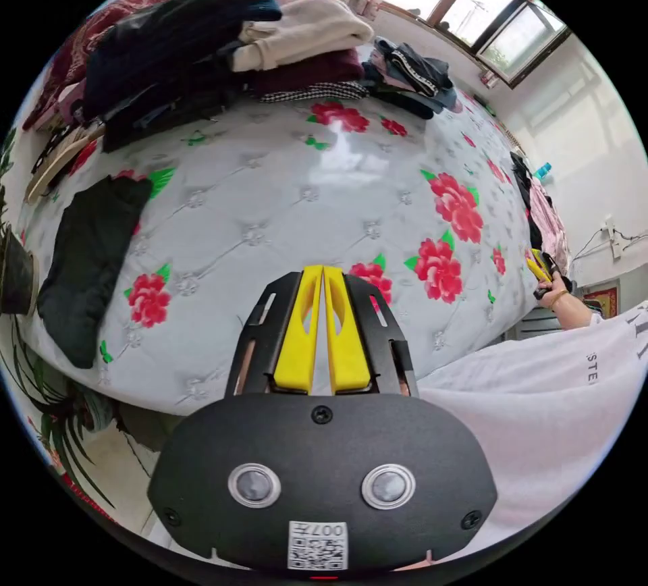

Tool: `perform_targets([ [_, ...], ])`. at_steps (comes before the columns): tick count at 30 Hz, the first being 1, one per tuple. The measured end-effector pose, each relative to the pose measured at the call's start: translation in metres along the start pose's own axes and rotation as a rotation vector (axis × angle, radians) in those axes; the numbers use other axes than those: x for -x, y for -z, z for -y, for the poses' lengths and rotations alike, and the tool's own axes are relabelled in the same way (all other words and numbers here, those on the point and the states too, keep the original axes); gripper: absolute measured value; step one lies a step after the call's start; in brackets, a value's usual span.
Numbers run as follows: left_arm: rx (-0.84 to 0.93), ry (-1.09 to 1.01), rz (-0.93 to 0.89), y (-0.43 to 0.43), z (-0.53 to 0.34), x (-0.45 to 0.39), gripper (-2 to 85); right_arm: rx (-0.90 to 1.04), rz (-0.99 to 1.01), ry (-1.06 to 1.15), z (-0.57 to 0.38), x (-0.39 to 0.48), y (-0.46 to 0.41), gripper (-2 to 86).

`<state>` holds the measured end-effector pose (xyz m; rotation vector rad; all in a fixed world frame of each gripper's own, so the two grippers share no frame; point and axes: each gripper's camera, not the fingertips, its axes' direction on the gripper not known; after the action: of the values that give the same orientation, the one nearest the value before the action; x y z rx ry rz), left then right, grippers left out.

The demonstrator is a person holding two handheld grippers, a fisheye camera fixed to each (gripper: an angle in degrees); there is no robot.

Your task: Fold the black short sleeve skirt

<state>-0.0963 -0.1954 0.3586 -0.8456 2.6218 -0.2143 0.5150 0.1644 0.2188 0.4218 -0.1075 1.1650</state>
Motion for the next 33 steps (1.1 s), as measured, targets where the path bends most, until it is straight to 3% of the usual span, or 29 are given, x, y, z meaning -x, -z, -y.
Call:
perform_targets([
  [7, 0.103, -0.027, -0.019, -0.032, 0.033, -0.074, -1.0, -0.18, -0.107, 0.079, 0.141, -0.025, 0.032, 10.8],
  [13, 0.216, 0.051, -0.071, -0.057, 0.048, -0.114, -1.0, -0.147, -0.402, 0.237, 0.242, -0.021, 0.004, 10.6],
  [15, 0.244, 0.068, -0.075, -0.062, 0.052, -0.123, -1.0, -0.075, -0.423, 0.216, 0.264, -0.035, -0.013, 9.1],
  [18, 0.261, 0.058, -0.063, -0.064, 0.055, -0.132, -1.0, -0.121, -0.497, 0.119, 0.273, -0.057, -0.015, 3.5],
  [22, 0.243, 0.04, -0.092, -0.059, 0.058, -0.134, -1.0, -0.124, -0.089, -0.001, 0.266, -0.09, 0.004, 0.3],
  [28, 0.184, -0.02, -0.158, -0.041, 0.05, -0.119, -1.0, -0.067, 0.11, 0.259, 0.204, -0.015, 0.028, -0.2],
  [33, 0.098, -0.039, -0.264, -0.018, 0.029, -0.087, -1.0, -0.124, 0.328, 0.319, 0.164, 0.04, 0.08, -0.3],
])
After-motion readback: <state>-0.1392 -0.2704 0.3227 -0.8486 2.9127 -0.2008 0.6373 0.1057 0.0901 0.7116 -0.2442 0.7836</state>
